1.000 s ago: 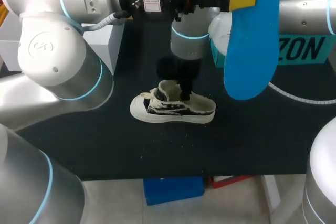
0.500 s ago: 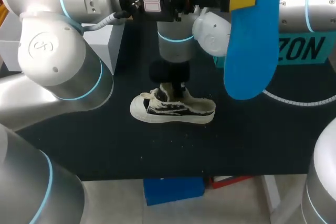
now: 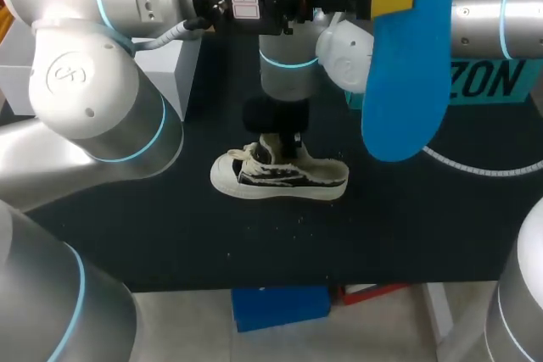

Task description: Take the shoe out of the shoebox, open the shoe tongue, remove and reinsert the insole, then place the shoe into the shoebox

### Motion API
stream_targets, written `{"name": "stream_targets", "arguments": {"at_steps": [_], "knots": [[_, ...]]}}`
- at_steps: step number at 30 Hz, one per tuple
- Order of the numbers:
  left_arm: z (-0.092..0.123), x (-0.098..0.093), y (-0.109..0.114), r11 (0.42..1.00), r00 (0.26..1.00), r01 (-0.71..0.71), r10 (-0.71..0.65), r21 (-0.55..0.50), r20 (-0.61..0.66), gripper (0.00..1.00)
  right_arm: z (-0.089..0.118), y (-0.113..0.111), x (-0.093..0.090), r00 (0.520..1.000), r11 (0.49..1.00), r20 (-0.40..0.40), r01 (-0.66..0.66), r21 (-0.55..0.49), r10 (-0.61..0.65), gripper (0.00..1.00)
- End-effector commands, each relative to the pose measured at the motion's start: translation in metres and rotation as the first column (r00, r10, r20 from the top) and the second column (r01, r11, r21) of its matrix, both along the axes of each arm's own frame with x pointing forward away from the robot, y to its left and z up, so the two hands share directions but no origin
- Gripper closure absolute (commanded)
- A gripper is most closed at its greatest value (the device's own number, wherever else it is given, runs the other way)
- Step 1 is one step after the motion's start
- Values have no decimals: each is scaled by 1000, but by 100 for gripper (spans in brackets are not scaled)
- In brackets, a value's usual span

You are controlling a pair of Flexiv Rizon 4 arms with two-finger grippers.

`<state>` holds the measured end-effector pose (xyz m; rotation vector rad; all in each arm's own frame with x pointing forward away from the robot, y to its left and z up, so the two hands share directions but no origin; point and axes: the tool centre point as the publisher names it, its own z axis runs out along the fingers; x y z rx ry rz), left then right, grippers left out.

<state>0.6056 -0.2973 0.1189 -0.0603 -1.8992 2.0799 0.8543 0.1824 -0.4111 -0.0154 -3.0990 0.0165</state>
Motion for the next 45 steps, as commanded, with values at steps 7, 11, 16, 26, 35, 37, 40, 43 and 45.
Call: {"name": "stream_targets", "arguments": {"at_steps": [7,11,16,26,35,37,40,43,45], "knots": [[0,-1,-2,1000,1000,-3,3,0,0,100,80,-23,6,981,982,-36,191,-3,-191,100],[0,-1,-2,1000,1000,-3,3,0,0,100,116,-45,11,916,919,-89,394,5,-392,100],[0,-1,-2,1000,1000,-3,3,0,0,100,131,-63,16,739,739,-129,671,55,-661,100],[0,-1,-2,1000,1000,-3,3,0,0,100,127,-72,23,285,273,-85,953,133,-955,100],[0,-1,-2,1000,1000,-3,3,0,0,100,124,-58,19,145,137,-34,975,178,-989,100],[0,-1,-2,1000,1000,-3,3,0,0,100,123,-55,18,138,131,-26,975,179,-990,100],[0,-1,-2,1000,1000,-3,3,0,0,100,119,-51,17,127,124,-10,977,176,-992,100],[0,-1,-2,1000,1000,-3,3,0,0,100,114,-46,18,122,121,0,978,167,-992,100],[0,-1,-2,1000,1000,-3,3,0,0,100,110,-44,18,118,117,7,979,165,-993,100]]}}
